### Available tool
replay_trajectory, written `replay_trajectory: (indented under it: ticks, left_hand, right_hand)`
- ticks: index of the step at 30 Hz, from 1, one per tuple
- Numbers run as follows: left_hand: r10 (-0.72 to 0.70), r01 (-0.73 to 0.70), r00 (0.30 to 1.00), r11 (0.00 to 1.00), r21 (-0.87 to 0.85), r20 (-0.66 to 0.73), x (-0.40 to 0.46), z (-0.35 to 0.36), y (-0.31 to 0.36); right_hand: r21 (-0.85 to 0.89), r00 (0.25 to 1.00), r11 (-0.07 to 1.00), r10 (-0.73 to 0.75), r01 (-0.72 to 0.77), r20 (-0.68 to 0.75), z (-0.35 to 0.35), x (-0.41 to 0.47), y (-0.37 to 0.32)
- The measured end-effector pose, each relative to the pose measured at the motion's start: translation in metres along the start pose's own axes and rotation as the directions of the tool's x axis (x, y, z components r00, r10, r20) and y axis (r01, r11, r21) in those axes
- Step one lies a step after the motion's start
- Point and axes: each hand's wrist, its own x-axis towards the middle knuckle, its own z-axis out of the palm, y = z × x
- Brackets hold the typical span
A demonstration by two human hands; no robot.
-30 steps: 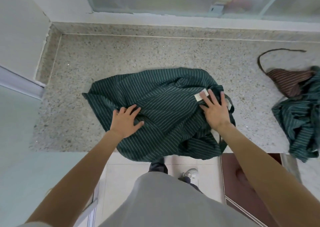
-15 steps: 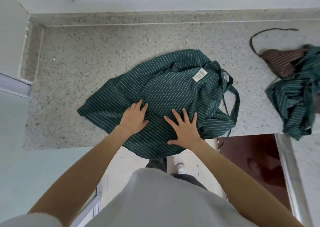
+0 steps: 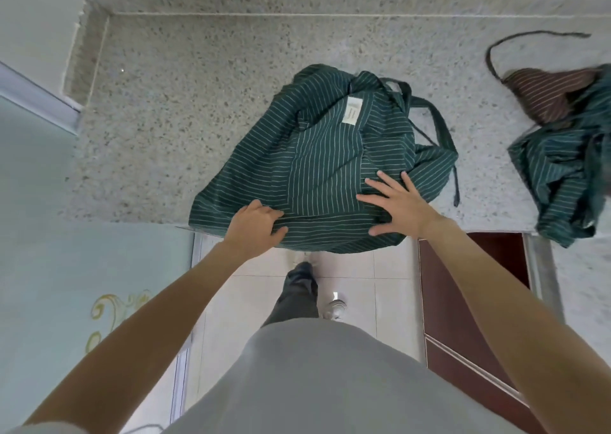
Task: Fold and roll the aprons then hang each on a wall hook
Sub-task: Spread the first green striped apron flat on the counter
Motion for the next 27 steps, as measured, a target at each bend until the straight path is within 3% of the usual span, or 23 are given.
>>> replay_trajectory:
  ticks: [3, 6, 10, 14, 20, 22, 24, 27]
  left_hand:
    - [0.016, -0.037, 0.992, 0.987, -0.157, -0.129, 0.006, -0.011, -0.002]
    - [-0.034, -0.063, 0.955, 0.946, -0.318, -0.293, 0.033, -0.033, -0.011]
    - [-0.134, -0.042, 0.94, 0.866, -0.499, -0.312, 0.108, -0.073, -0.025]
    - [-0.194, 0.026, 0.956, 0.805, -0.593, -0.221, 0.191, -0.107, -0.038]
    - [-0.133, 0.102, 0.991, 0.852, -0.514, -0.024, 0.294, -0.125, -0.049]
    - [-0.119, 0.112, 0.993, 0.861, -0.495, 0.019, 0.317, -0.126, -0.048]
    - [-0.06, 0.09, 0.995, 0.912, -0.399, 0.086, 0.331, -0.124, -0.046]
    - [0.009, 0.034, 0.99, 0.952, -0.304, 0.138, 0.341, -0.119, -0.045]
  right_hand:
    - [0.221, 0.976, 0.975, 0.045, 0.004, -0.213, -0.016, 0.0, 0.0]
    - [0.305, 0.905, 0.952, 0.149, -0.022, -0.399, -0.04, 0.015, 0.009]
    - [0.442, 0.824, 0.892, 0.32, -0.096, -0.468, -0.083, 0.053, 0.031]
    - [0.52, 0.819, 0.822, 0.453, -0.23, -0.353, -0.117, 0.099, 0.058]
    - [0.581, 0.77, 0.722, 0.592, -0.375, -0.239, -0.14, 0.162, 0.085]
    - [0.515, 0.755, 0.719, 0.627, -0.466, -0.193, -0.142, 0.181, 0.093]
    - [0.365, 0.757, 0.716, 0.652, -0.595, -0.046, -0.141, 0.194, 0.097]
    - [0.265, 0.745, 0.703, 0.658, -0.66, 0.109, -0.138, 0.203, 0.092]
